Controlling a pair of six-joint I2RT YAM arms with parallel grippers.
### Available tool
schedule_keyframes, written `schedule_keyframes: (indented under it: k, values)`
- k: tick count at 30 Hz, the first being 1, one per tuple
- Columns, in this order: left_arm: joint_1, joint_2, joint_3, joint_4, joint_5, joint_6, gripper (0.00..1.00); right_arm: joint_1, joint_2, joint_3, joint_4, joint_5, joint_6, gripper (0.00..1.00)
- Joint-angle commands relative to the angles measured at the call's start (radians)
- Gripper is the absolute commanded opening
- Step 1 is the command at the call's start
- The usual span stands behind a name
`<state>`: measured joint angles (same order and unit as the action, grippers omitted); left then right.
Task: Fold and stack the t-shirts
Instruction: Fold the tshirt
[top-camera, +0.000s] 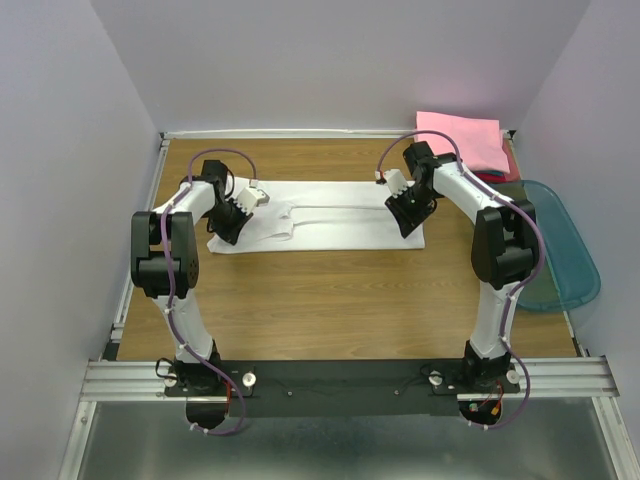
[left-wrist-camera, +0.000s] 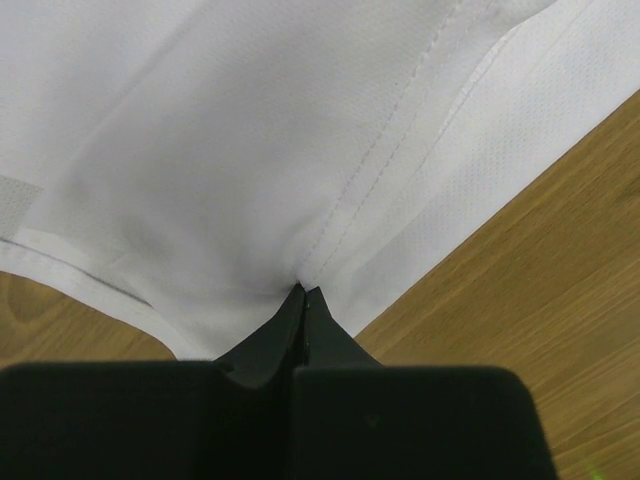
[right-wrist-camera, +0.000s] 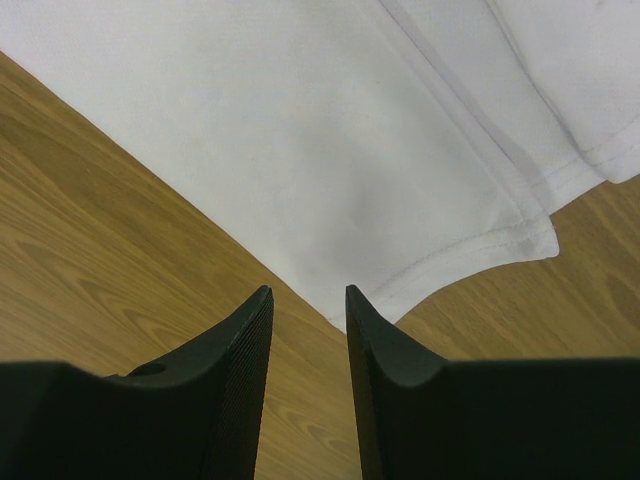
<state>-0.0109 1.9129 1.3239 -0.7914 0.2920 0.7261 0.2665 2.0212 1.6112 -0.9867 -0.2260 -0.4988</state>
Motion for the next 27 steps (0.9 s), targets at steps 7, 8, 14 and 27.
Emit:
schedule_keyframes:
  k: [7,8,14,27]
  values:
    - [-0.006,-0.005,0.147,-0.106,0.012,0.01,0.0,-0.003,-0.012,-0.005,-0.009,0.01,-0.017,0.42]
    - [-0.006,-0.003,0.167,-0.115,0.018,0.01,0.0,-0.003,-0.012,-0.008,-0.009,0.01,-0.017,0.42]
    - [-0.006,0.09,0.369,-0.181,0.052,-0.013,0.0,-0.003,-0.007,-0.014,-0.007,0.01,-0.018,0.42]
    - [-0.001,0.245,0.598,-0.076,0.084,-0.151,0.0,-0.001,-0.03,-0.056,-0.003,0.016,-0.024,0.42]
